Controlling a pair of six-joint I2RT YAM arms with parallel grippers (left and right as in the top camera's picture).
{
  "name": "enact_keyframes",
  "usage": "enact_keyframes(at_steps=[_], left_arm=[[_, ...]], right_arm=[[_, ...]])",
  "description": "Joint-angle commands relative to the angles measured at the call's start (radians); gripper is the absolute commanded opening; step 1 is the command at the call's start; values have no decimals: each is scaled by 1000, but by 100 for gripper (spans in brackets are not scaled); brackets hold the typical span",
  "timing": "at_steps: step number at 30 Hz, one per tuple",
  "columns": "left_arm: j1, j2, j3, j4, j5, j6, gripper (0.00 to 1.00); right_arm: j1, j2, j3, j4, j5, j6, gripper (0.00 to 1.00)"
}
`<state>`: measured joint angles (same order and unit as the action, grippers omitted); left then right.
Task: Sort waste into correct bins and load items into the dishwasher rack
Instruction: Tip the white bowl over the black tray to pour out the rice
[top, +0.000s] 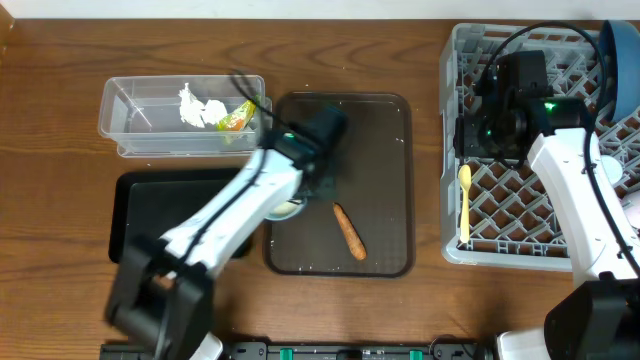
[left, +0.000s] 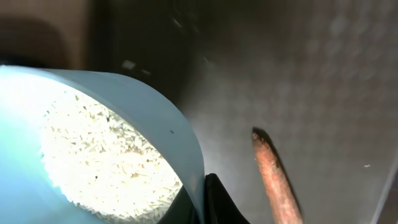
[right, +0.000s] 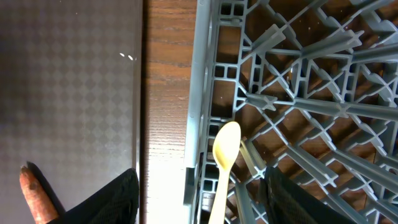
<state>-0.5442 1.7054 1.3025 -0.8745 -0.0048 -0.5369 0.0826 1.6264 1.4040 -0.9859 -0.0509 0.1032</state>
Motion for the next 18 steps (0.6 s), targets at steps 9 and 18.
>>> enact_keyframes(at_steps=[9, 18], left_arm=[[304, -153, 21, -39, 228, 105, 6], [629, -153, -102, 46, 629, 235, 6]], right_arm=[[-4, 8, -6, -2, 11, 8, 62], [-4, 8, -6, -6, 28, 8, 62]])
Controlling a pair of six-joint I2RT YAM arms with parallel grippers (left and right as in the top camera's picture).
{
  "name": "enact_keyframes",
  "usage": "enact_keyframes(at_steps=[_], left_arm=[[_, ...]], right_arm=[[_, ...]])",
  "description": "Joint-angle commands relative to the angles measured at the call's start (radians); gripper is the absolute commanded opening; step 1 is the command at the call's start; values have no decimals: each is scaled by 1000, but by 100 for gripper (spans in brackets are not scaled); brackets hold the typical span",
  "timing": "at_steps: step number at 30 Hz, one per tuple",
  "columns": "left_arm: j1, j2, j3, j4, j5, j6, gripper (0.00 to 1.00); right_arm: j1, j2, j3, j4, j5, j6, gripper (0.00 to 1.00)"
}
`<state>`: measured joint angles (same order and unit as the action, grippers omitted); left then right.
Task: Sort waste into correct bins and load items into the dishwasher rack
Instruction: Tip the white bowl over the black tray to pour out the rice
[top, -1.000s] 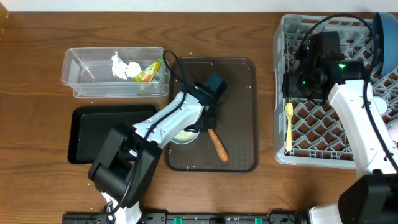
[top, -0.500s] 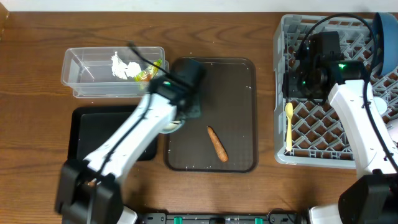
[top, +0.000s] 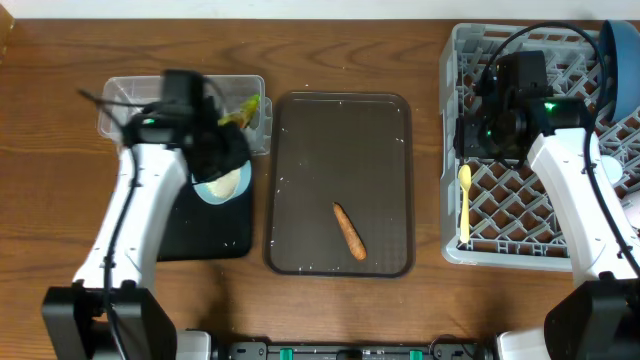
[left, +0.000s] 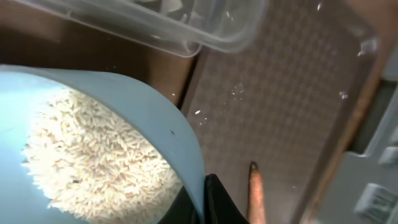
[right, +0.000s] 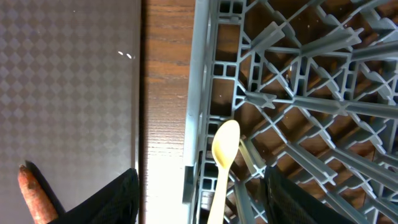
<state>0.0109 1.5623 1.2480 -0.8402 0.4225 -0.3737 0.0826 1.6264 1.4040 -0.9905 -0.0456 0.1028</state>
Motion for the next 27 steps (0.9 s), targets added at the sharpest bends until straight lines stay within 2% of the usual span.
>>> enact_keyframes(at_steps=[1, 7, 12, 17, 22, 23, 25, 27], left_arm=[[115, -10, -70, 28, 253, 82, 6], [334, -8, -219, 143, 498, 131, 6], [484, 5, -315, 272, 781, 202, 6], [562, 10, -362, 347, 943, 232, 6], [613, 10, -377, 348, 1091, 257, 6], [622, 11, -378, 347, 1145, 249, 6], [634, 11, -378, 330, 1151, 183, 6], [641, 11, -378, 311, 1151, 169, 6]], right_arm=[[-4, 8, -6, -2, 23, 8, 62], [-4, 8, -6, -1, 23, 8, 62], [-4, 8, -6, -1, 23, 8, 62], [-4, 8, -6, -2, 23, 8, 62], [-4, 8, -6, -3, 23, 8, 62], [-4, 8, -6, -5, 23, 8, 62], [-4, 8, -6, -5, 23, 8, 62], [-4, 8, -6, -4, 23, 8, 62]])
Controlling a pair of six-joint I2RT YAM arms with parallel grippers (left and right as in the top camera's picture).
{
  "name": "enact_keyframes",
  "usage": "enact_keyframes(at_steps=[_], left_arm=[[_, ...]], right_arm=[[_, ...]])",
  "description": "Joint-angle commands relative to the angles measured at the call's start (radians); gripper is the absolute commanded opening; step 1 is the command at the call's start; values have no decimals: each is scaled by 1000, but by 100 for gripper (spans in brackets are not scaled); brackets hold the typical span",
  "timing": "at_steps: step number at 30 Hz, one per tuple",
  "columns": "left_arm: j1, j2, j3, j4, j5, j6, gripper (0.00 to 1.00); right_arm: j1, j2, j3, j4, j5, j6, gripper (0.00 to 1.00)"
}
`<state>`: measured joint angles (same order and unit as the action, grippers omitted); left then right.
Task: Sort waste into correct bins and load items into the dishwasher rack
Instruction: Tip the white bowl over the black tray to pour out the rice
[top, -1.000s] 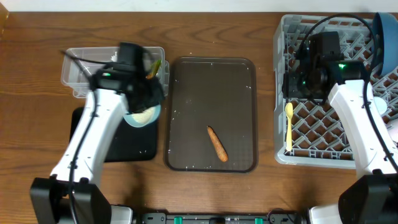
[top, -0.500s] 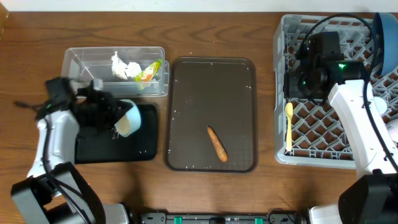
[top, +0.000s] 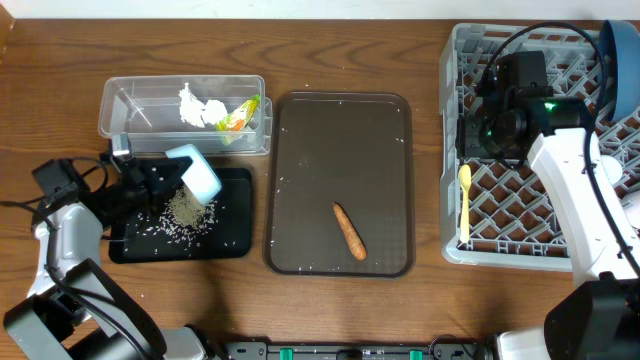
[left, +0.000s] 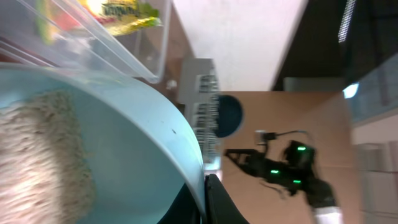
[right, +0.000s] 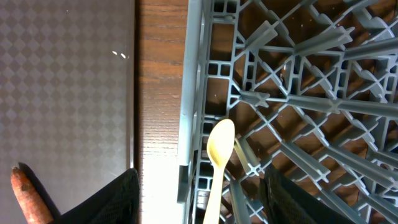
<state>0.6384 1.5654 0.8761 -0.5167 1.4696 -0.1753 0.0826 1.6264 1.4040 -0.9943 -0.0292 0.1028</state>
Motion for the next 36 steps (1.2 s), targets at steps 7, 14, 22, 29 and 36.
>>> enact_keyframes(at_steps=[7, 14, 22, 29, 36], left_arm=[[16, 8, -6, -20, 103, -112, 6], [18, 8, -6, -20, 103, -375, 6], [18, 8, -6, 0, 100, -402, 6], [18, 8, -6, 9, -129, -399, 6], [18, 8, -6, 108, 58, -362, 7]], right_arm=[[-4, 8, -6, -2, 6, 8, 62], [-4, 8, -6, -2, 6, 8, 62], [-4, 8, -6, -2, 6, 8, 62], [-4, 8, -6, -2, 6, 8, 62], [-4, 8, -6, -5, 6, 8, 62]])
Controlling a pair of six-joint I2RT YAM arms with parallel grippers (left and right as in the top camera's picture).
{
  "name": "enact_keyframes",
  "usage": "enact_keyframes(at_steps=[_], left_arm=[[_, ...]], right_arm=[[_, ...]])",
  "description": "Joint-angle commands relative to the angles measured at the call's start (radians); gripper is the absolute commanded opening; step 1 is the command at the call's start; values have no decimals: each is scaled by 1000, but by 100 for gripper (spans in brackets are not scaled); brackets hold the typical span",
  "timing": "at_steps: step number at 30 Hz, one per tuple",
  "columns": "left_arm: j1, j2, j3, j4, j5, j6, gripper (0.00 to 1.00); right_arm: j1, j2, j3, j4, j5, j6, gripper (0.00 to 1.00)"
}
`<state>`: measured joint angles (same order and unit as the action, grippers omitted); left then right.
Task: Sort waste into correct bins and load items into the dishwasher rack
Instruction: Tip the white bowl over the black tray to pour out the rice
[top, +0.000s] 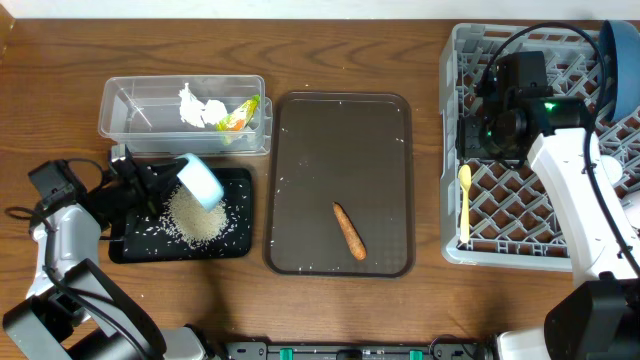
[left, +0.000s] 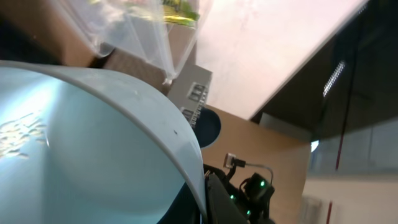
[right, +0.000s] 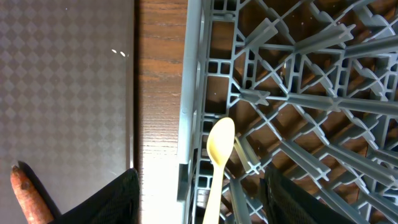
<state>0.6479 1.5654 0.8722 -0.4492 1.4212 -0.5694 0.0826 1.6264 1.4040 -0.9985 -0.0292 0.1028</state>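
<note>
My left gripper (top: 168, 180) is shut on the rim of a light blue bowl (top: 200, 181), tipped on its side over the black bin (top: 232, 245). A pile of rice (top: 197, 220) lies in that bin. In the left wrist view the bowl (left: 93, 155) fills the frame with only a few grains left inside. A carrot (top: 349, 230) lies on the brown tray (top: 385, 120). My right gripper (right: 199, 205) stands open over the left edge of the grey dishwasher rack (top: 520, 240), above a yellow spoon (right: 214, 162) lying in it.
A clear plastic bin (top: 130, 115) with white paper and a green-yellow wrapper (top: 238, 115) sits behind the black bin. A dark blue plate (top: 620, 65) stands in the rack's far right corner.
The bowl has tipped further and is nearly empty. The rice pile in the black bin has grown. The right arm has not moved.
My left gripper held the bowl full of rice over the brown tray beside the carrot. Then it held it over the black bin, level. Then the bowl was tilted with rice in the bin, and now most rice lies there. The right gripper stayed open over the spoon.
</note>
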Motion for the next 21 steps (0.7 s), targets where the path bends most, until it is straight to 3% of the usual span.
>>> enact_keyframes(at_steps=[1, 4, 6, 8, 11, 14, 18, 21], left_arm=[[8, 8, -3, 65, 112, 40, 6], [8, 8, -3, 79, 83, -10, 6], [7, 8, -3, 121, 153, -34, 6], [6, 4, -3, 132, 138, 9, 6], [8, 4, -3, 129, 68, -21, 6], [0, -1, -3, 171, 152, 14, 6], [8, -2, -3, 155, 47, 6, 6], [6, -2, -3, 201, 148, 37, 7]], right_arm=[[-4, 8, -6, 0, 6, 8, 62], [-4, 8, -6, 0, 6, 8, 62], [-4, 8, -6, -2, 6, 8, 62], [-4, 8, -6, -5, 6, 8, 61], [-4, 8, -6, -5, 6, 8, 62], [-4, 8, -6, -10, 6, 8, 61], [-4, 8, -6, -8, 6, 8, 61], [-4, 8, -6, -9, 6, 8, 61]])
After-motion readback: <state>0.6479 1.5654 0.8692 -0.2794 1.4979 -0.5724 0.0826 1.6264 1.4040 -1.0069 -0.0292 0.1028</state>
